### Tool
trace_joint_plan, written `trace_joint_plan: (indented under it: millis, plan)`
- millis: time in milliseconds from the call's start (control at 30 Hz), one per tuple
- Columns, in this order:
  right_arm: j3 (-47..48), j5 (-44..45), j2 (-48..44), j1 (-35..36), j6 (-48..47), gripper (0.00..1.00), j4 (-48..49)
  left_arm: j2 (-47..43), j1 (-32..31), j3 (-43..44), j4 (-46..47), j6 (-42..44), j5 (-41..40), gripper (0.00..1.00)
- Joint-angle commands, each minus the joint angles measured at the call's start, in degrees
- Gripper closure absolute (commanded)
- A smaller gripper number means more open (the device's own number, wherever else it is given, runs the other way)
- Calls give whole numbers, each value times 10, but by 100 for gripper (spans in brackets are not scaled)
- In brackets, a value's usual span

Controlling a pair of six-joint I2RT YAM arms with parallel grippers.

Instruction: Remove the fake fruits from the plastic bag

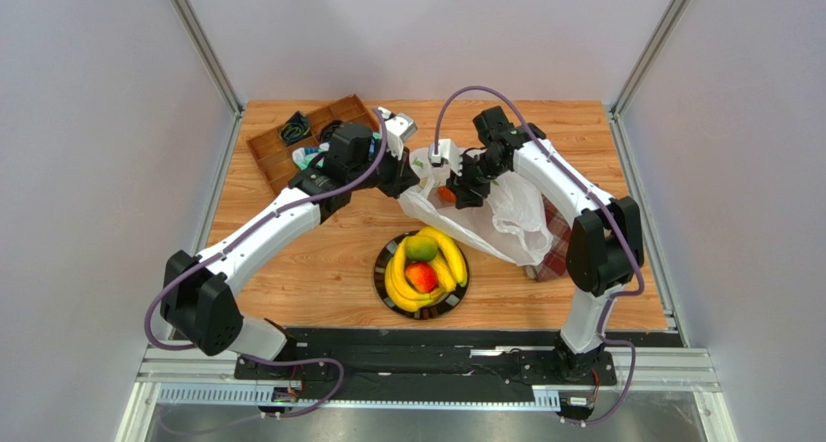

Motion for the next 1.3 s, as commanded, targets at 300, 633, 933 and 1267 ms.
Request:
trace_joint_plan:
  millis: [300,633,933,1267]
  plan:
    - [44,137,80,-2,69,26,131,45,29,41,52,-90,146,100]
    - [192,161,231,-11,153,20,132,80,25,66,44,-72,182,100]
    - [338,183,354,-9,145,20,102,80,-1,59,31,-54,176,100]
    - [249,173,262,-23,163,56,143,85,-3,68,29,-43,145,100]
